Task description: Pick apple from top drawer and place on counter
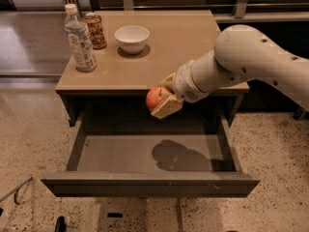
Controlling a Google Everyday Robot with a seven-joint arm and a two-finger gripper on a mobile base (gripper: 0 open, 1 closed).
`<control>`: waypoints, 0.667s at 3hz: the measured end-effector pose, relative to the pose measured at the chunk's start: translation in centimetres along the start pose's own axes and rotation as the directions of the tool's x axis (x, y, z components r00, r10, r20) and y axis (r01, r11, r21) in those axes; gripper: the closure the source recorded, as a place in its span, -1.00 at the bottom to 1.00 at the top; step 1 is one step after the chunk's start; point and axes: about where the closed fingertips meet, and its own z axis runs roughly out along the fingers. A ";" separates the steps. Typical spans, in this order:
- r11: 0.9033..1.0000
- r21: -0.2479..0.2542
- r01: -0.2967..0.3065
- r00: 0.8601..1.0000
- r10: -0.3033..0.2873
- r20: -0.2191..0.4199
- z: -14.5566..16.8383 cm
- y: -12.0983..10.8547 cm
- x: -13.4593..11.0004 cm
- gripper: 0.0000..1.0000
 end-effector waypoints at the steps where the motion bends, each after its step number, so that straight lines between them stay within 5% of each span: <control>1: 0.998 0.055 0.033 0.999 -0.031 -0.029 -2.4 -2.1 -2.2 1.00; 2: 0.990 0.130 0.048 0.998 -0.043 -0.038 -3.9 -5.8 -3.0 1.00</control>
Offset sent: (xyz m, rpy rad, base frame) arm 0.0775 -0.0306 0.0799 -0.0530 -0.1753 -0.1093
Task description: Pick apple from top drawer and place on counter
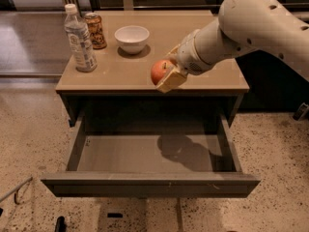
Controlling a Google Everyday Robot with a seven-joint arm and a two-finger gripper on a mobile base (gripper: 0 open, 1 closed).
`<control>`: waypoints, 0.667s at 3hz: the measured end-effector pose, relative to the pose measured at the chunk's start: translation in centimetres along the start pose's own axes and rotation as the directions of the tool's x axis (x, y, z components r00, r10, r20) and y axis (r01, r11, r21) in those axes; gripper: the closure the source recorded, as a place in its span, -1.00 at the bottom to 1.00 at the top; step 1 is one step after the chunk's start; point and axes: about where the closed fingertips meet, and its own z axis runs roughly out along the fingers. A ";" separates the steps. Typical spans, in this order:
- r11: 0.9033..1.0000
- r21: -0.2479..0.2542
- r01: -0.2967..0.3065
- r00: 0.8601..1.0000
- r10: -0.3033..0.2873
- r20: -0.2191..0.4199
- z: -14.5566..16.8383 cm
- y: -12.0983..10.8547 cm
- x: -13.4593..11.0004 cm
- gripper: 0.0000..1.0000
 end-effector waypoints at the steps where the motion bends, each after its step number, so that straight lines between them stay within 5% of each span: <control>1: 0.999 0.033 -0.007 1.000 0.006 0.020 0.7 -2.4 0.3 1.00; 2: 0.998 0.018 -0.062 0.997 0.062 0.036 2.6 -4.8 0.9 1.00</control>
Offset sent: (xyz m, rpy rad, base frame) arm 0.0825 -0.0085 -0.0106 0.0925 0.0334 -0.0676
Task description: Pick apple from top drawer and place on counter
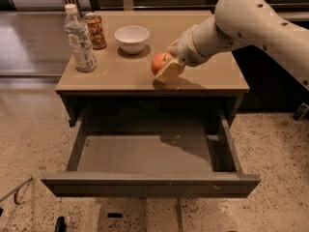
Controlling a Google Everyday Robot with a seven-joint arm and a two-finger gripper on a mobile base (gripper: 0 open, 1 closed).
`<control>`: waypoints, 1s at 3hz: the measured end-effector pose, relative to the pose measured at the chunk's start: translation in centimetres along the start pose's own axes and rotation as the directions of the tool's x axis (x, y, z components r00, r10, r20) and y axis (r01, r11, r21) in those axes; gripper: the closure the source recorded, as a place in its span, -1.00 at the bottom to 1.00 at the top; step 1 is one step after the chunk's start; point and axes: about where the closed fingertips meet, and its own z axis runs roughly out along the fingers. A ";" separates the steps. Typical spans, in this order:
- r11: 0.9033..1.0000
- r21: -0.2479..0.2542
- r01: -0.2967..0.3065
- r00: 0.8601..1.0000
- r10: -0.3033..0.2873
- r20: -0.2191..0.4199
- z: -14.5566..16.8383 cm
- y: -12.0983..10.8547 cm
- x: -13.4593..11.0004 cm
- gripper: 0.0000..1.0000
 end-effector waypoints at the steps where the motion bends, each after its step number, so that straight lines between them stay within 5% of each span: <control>1: 0.998 -0.020 -0.053 0.999 0.053 0.001 1.2 -1.1 0.6 1.00; 3: 0.988 -0.052 -0.144 0.989 0.144 -0.013 2.6 -2.1 1.7 1.00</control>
Offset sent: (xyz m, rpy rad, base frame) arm 0.0374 -0.0102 -0.0203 0.0764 0.1545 -0.0931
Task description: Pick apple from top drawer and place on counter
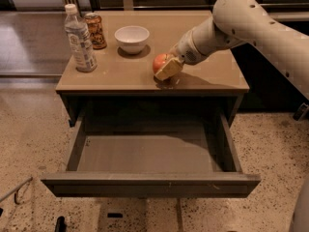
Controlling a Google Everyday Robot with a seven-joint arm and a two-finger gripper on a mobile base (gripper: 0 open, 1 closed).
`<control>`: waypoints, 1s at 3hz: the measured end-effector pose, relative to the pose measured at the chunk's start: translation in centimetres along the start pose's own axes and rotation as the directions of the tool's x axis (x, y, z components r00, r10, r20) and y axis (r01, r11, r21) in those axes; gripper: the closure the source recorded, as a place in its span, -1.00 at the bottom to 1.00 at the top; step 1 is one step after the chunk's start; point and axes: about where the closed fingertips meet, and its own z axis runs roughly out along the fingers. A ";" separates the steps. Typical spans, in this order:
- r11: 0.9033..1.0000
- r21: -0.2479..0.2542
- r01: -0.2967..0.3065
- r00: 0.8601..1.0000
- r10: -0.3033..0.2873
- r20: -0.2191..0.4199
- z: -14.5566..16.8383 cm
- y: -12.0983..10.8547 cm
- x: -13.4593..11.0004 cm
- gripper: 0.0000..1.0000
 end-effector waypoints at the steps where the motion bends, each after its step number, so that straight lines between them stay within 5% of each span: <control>1: 1.000 -0.012 -0.026 1.000 0.026 -0.006 0.7 -0.1 0.7 1.00; 2: 0.999 -0.027 -0.035 0.999 0.035 -0.013 1.2 0.1 1.1 1.00; 3: 0.999 -0.027 -0.035 0.999 0.035 -0.013 1.2 0.1 1.1 0.70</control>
Offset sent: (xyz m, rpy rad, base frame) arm 0.0024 -0.0037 -0.0312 0.0068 0.0771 -0.0029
